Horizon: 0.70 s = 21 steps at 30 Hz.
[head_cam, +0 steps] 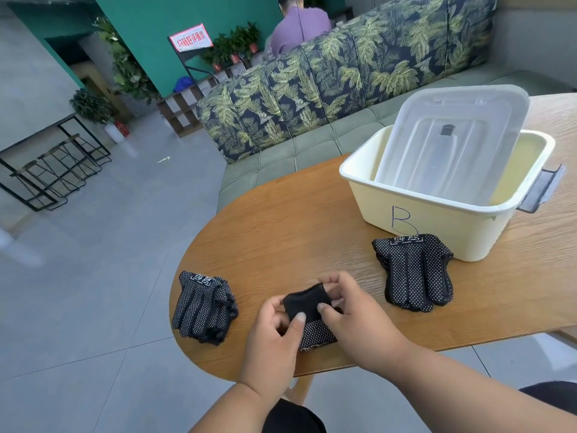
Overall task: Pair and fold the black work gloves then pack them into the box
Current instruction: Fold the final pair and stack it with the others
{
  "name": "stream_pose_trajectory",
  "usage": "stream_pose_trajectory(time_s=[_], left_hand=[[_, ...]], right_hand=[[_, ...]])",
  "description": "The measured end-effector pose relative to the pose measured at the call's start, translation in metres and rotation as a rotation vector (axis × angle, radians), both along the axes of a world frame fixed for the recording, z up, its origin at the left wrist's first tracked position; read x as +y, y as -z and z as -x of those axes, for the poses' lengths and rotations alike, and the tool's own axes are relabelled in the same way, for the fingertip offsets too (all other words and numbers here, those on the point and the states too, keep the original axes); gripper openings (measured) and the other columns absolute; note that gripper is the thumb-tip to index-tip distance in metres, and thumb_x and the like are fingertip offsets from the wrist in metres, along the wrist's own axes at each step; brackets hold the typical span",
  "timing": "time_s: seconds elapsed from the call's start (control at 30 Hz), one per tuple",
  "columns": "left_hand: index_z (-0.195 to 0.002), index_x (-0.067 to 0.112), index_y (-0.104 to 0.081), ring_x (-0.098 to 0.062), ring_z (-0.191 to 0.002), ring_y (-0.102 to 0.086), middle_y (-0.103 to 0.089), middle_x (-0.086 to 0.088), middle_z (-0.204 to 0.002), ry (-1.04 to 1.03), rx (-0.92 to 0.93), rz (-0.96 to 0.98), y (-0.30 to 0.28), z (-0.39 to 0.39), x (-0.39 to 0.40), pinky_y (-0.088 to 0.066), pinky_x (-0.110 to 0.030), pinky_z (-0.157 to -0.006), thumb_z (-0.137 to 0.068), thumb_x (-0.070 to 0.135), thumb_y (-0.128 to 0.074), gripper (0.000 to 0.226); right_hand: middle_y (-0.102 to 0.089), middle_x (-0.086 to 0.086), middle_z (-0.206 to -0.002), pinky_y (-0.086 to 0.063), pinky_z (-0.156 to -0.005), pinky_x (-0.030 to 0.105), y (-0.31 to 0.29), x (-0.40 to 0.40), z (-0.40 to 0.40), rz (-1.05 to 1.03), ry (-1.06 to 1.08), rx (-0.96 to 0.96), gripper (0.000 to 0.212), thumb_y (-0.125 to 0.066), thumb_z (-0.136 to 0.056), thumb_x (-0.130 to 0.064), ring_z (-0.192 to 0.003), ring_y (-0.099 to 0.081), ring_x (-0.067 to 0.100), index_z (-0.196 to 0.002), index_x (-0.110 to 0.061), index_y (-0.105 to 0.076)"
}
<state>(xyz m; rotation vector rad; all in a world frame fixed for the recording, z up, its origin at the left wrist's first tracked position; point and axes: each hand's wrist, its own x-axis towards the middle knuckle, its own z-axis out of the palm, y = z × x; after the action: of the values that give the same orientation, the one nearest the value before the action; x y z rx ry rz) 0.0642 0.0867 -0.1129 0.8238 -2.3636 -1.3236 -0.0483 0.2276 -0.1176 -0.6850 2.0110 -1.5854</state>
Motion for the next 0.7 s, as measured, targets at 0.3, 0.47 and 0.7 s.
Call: stream_pose_trajectory(time_s=[0.3,0.47,0.7], left_hand=[[-0.121,0.041,-0.051,0.002,-0.088,-0.062,-0.061,0.016,-0.104,-0.184,-0.138,0.255,-0.001,0.01,-0.008,-0.048,-0.019,-0.075,-0.09,0.043,-0.073,0.038],[-0.107,0.039,-0.064,0.005,-0.115,-0.049,-0.052,0.025,-0.114,0.1,-0.077,0.602,-0.005,-0.012,-0.004,-0.033,-0.008,-0.099,-0.081,0.047,-0.067,0.027],[-0.124,0.036,-0.062,0.004,-0.122,-0.044,-0.052,0.03,-0.123,0.261,-0.159,0.673,0.005,-0.023,-0.008,-0.022,-0.004,-0.108,-0.076,0.037,-0.061,0.048]], right_hand=[[-0.052,-0.006,-0.133,-0.035,-0.103,0.017,0.012,-0.011,-0.004,-0.205,-0.018,0.488,0.027,-0.065,-0.096,-0.022,-0.124,-0.051,0.013,-0.12,-0.032,-0.072],[-0.042,-0.009,-0.146,-0.032,-0.114,0.024,0.003,0.002,-0.005,-0.261,-0.192,0.504,0.046,-0.057,-0.085,-0.036,-0.134,-0.041,0.016,-0.13,-0.034,-0.063],[-0.038,-0.003,-0.158,-0.031,-0.118,0.038,-0.004,0.004,-0.007,-0.479,-0.323,0.711,0.066,-0.043,-0.081,-0.051,-0.141,-0.037,0.021,-0.144,-0.035,-0.051]])
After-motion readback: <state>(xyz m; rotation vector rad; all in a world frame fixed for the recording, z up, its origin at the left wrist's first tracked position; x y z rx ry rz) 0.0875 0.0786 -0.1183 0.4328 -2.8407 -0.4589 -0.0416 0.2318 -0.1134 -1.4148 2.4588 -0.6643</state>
